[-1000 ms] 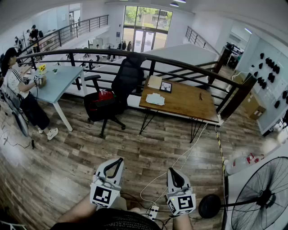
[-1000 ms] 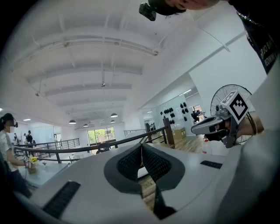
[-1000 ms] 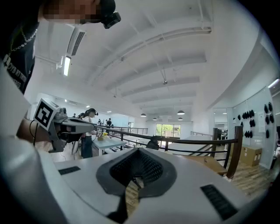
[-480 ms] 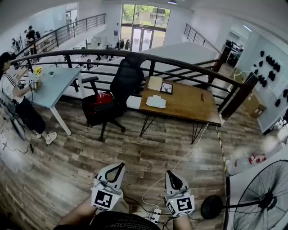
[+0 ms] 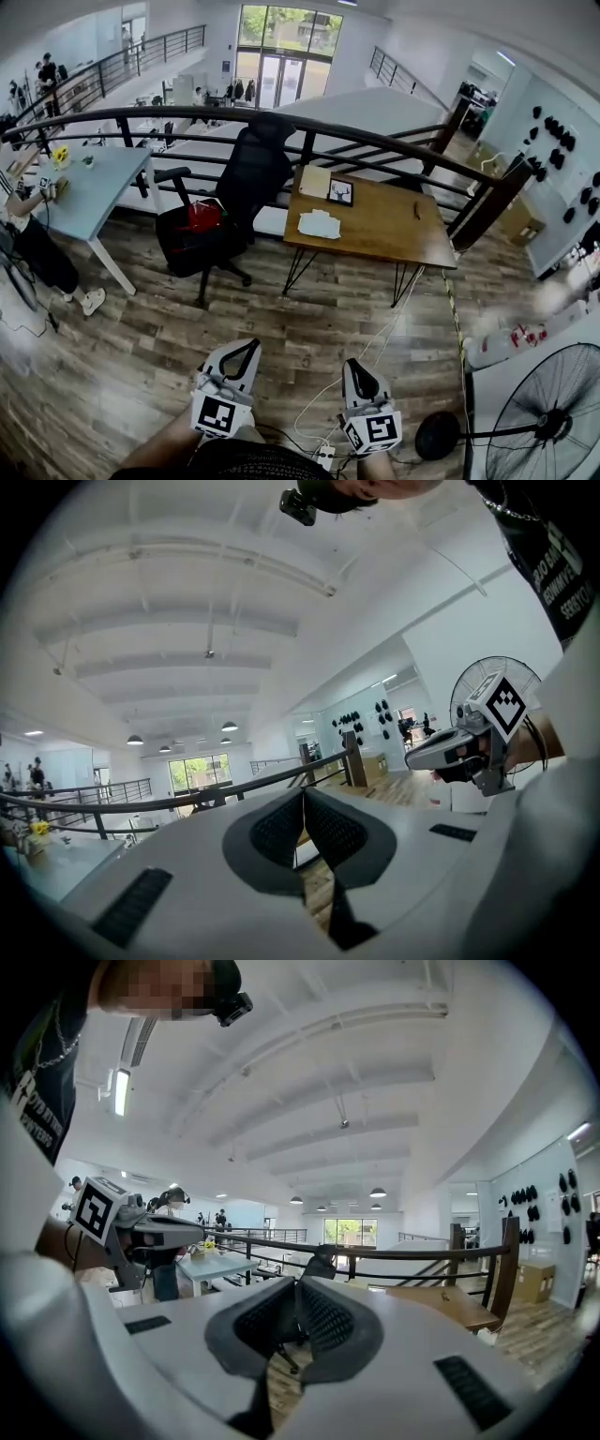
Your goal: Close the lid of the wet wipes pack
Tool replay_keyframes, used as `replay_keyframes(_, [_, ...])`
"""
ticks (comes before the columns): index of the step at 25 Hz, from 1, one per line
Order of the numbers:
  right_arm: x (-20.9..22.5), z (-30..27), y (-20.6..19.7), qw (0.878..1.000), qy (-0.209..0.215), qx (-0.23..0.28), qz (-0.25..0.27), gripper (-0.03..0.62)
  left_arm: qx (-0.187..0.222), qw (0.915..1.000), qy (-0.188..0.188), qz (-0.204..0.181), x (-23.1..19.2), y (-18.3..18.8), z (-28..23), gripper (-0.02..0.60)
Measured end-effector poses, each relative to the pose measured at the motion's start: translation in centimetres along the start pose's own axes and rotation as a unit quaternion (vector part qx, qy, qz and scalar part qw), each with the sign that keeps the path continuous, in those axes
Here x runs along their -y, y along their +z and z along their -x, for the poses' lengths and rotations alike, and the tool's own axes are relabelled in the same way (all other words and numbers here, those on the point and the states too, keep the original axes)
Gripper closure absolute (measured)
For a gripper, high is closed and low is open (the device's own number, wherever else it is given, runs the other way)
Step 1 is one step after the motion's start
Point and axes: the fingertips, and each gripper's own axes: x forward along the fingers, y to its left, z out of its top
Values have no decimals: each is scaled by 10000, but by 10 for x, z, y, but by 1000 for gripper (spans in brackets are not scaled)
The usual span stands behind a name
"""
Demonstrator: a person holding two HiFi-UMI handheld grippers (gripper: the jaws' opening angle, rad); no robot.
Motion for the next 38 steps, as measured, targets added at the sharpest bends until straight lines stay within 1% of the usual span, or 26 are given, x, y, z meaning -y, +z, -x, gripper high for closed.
replay_keyframes(1, [1,-8,1,10000,-22,3,-25,572,4,10000,-1,-3,-8,-2,-4,554])
replay_keyframes(3, [0,-25,3,10000,-52,10,-48,520,-17,10000,-4,12,-25,-6,-10,554])
replay_keyframes(4, [0,-32,5,10000,-72,13,-45,510,-32,10000,-4,24,-33,-9,-12,554])
replay_keyframes(9, [-5,-62,10,9997,-209,25,-147,485,-1,10000,-5,38,-75,-16,-19,554])
replay_keyframes(13, [-13,-79,8,9995,-247,-63,-188,472,-10,9998,-50,183,-97,-24,-22,554])
replay_keyframes(18, [-25,-87,9,9996,-186,-217,-70,448,11,9995,-176,269,-100,-28,-26,554])
replay_keyframes(21, [-24,-85,9,9993,-246,-268,-55,447,84,9990,-260,352,-98,-30,-29,554])
replay_keyframes(26, [-22,-86,8,9993,-263,-265,-57,447,2,9988,-354,327,-94,-33,-37,554])
replay_keyframes(30, [-13,-92,5,9993,-231,-268,-84,447,-63,9990,-341,267,-94,-34,-49,554])
replay_keyframes(35, [1,-105,-2,9992,-164,-328,-167,447,-139,9990,-318,294,-95,-37,-66,554])
replay_keyframes(38, [14,-114,-8,9990,-128,-360,-240,447,-265,9989,-295,258,-94,-44,-81,554])
